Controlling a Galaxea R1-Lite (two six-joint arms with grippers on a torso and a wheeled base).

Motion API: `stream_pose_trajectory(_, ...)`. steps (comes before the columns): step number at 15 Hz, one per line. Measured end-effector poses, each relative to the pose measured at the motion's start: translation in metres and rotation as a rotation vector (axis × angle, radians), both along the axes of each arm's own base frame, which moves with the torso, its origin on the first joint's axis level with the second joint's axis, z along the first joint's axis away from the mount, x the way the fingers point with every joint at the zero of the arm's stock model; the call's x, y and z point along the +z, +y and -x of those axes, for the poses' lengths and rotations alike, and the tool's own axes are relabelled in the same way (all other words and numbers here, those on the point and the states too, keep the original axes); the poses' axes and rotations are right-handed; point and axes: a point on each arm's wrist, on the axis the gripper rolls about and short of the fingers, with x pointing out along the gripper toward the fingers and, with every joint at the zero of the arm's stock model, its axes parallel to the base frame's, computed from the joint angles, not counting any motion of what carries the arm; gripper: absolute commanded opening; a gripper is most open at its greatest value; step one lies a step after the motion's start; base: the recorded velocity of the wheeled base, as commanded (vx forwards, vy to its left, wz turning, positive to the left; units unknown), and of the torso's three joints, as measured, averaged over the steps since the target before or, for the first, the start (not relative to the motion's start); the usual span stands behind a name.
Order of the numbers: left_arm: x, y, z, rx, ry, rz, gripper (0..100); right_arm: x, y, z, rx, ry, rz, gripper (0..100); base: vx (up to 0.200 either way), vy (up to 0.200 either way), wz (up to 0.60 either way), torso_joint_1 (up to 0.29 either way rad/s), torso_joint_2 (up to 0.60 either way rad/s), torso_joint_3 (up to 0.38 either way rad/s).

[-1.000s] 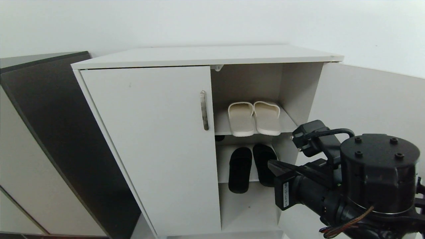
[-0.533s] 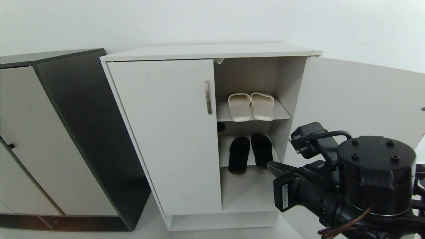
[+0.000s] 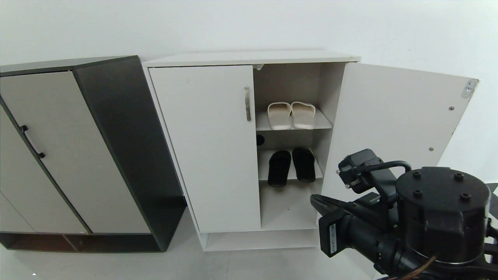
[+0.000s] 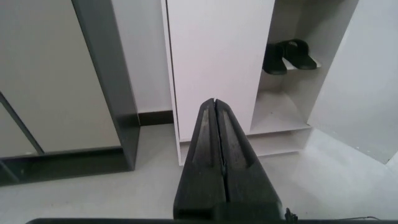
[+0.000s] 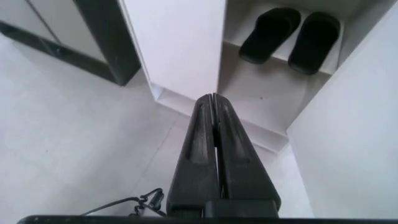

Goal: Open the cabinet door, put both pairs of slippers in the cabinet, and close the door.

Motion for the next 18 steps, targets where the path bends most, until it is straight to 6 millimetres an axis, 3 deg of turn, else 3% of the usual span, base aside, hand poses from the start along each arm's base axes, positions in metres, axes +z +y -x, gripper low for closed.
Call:
stream_pose_trajectory(8,-0.0001,0.0,0.0,0.0,0.001,0.0,0,-0.0026,-0.0007,0.0,-0.001,0.002,0.016,0,0.0,0.0,0.0,0.0,-0.01,-0.011)
stream_pose_trajectory(18,0.0,0.0,0.0,0.0,0.0,0.0,0,-0.0029,-0.001,0.0001,-0.002,0.003,0.018,0,0.0,0.0,0.0,0.072,-0.4,-0.33)
